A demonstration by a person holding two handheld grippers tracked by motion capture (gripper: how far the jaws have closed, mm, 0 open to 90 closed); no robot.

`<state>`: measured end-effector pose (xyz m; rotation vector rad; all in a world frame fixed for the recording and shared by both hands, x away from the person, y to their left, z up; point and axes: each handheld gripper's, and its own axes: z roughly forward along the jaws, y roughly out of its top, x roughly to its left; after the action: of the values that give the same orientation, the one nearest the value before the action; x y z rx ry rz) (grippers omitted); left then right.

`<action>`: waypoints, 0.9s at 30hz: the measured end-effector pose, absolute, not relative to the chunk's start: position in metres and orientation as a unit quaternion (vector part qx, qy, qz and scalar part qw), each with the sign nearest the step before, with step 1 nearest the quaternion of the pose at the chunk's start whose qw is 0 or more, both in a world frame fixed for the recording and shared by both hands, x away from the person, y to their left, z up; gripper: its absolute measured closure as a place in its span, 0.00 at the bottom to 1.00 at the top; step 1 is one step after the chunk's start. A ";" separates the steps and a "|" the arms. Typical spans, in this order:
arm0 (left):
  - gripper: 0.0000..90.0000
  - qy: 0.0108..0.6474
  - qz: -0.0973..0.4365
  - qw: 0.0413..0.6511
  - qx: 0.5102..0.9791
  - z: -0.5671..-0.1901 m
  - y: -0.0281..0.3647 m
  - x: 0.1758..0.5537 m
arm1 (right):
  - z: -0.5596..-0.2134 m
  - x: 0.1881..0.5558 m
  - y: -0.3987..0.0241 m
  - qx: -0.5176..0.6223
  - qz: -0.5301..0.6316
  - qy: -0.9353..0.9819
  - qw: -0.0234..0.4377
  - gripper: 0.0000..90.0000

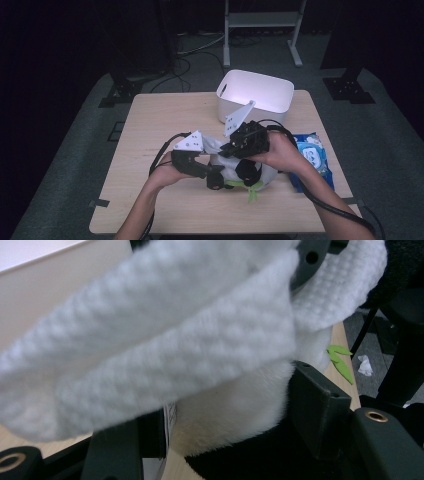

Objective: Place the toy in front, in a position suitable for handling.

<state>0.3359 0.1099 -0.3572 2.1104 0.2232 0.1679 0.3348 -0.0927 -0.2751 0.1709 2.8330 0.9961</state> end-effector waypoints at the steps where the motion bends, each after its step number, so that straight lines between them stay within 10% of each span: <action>1: 0.45 0.093 0.068 0.486 0.866 -0.357 0.110 0.336 | -0.276 0.335 -0.092 0.056 0.330 0.940 0.067 0.92; 27: 0.51 0.101 0.062 0.494 0.861 -0.349 0.117 0.336 | -0.269 0.338 -0.116 0.083 0.355 0.928 0.074 0.92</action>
<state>0.3355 0.1170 -0.3494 2.0880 0.2444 0.1500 0.3380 -0.1164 -0.2694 0.2491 2.7856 1.0655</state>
